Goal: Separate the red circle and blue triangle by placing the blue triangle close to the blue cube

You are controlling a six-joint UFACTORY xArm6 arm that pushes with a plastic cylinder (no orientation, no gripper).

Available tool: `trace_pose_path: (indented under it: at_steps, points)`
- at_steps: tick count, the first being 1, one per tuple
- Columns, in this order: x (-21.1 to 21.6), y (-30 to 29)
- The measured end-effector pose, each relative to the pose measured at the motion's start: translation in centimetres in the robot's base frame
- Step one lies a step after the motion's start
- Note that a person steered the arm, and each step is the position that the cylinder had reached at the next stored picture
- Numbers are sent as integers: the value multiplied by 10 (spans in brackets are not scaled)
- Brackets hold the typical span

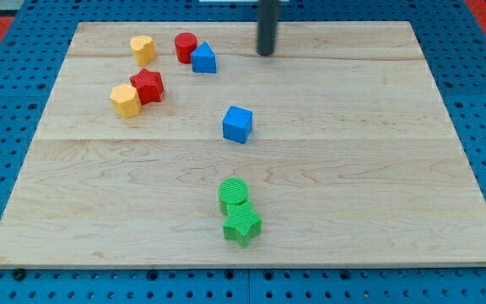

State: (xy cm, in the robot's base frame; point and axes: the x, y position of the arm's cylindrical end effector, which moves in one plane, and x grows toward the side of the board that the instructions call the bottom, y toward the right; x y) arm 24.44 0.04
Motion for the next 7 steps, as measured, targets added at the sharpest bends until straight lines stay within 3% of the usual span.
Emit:
trace_pose_path:
  at_steps: [1, 2, 3, 4, 7]
  points:
    - [1, -98]
    - [13, -130]
    - [19, -47]
    - [49, -14]
    - [100, -11]
